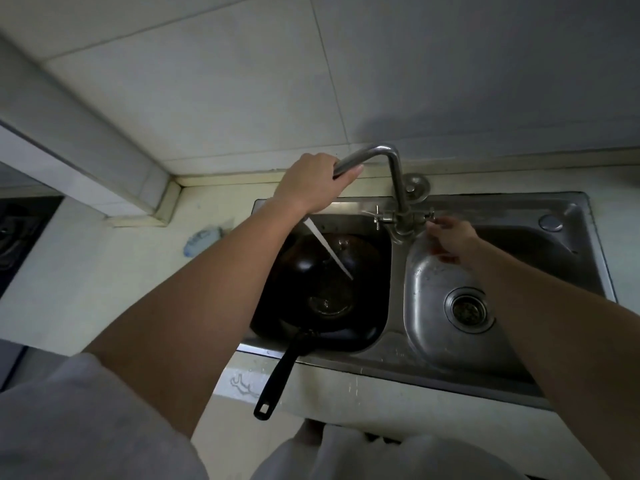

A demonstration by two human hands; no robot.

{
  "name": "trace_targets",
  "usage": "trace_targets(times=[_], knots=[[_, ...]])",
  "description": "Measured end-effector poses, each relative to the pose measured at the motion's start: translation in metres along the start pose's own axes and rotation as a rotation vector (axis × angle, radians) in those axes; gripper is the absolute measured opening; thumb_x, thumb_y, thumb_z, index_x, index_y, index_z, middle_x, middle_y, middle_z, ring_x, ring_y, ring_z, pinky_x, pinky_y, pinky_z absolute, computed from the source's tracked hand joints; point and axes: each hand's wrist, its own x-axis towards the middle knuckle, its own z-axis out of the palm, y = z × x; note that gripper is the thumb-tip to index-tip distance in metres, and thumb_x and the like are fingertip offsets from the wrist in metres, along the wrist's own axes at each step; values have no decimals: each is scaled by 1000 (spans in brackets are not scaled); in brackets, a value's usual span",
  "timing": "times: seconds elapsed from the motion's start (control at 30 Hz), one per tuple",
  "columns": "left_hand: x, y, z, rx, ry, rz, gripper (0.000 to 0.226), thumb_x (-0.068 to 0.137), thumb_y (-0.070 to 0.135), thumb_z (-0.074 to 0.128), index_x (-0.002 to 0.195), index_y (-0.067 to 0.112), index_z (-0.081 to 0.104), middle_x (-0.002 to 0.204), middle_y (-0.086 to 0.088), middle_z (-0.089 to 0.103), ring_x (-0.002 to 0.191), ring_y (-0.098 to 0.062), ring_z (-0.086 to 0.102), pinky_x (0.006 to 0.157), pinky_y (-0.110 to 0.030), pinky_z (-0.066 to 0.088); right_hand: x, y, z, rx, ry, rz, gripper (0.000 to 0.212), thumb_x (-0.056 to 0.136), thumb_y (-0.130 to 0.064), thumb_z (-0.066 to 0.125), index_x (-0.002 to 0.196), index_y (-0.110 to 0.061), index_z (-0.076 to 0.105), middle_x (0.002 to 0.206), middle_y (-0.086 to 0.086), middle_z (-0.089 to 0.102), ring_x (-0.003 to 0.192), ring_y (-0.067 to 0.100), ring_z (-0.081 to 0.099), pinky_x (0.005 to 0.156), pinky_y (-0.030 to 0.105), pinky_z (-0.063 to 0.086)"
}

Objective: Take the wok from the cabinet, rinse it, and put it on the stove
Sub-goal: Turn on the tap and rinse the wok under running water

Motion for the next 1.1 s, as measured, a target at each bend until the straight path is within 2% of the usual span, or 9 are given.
trace_targets(times=[0.17,0.3,0.5,0.6,0.8,0.97,1.1], knots=[[7,-5,-2,11,-12,46,53,96,63,46,60,24,46,55,2,47,47,-13,47,50,-26,33,-1,4,2,-33,15,-15,26,94,-40,65,118,-32,64,91,2,69,66,17,65,59,26,51],[11,-6,-6,16,-21,53,52,97,60,47,60,24,46,56,3,47,47,-12,46,47,-22,31,-2,4,3,-62,21,-24,26,94,-41,64,119,-31,63,96,4,69,64,16,64,58,26,51],[12,-9,-3,7,-51,47,53,96,63,46,63,21,48,57,2,48,48,-14,48,48,-24,34,-3,5,3,-70,30,-39,33,94,-42,65,124,-30,63,96,5,70,61,15,63,56,24,49],[12,-9,-2,-23,-63,23,57,94,67,47,62,20,47,57,1,49,48,-15,49,49,-27,36,-2,6,2,-84,20,-30,37,93,-45,64,128,-33,61,104,7,72,62,16,65,54,23,48],[7,-7,2,-72,-93,-16,56,93,67,48,62,21,44,57,2,47,49,-16,48,49,-28,35,-5,2,3,-115,15,-38,36,97,-44,57,132,-35,57,105,8,69,71,18,64,59,28,50],[8,-9,1,-82,-60,-17,57,92,70,48,62,21,47,56,2,49,47,-18,52,47,-26,36,-4,1,5,-118,26,-40,37,98,-42,57,133,-33,57,93,5,66,64,17,59,60,28,48],[8,-9,2,-66,-30,-10,56,92,69,48,62,22,49,55,2,51,49,-15,52,48,-27,34,-3,1,5,-123,8,-27,36,99,-40,55,134,-31,56,95,7,66,74,21,63,62,30,50]])
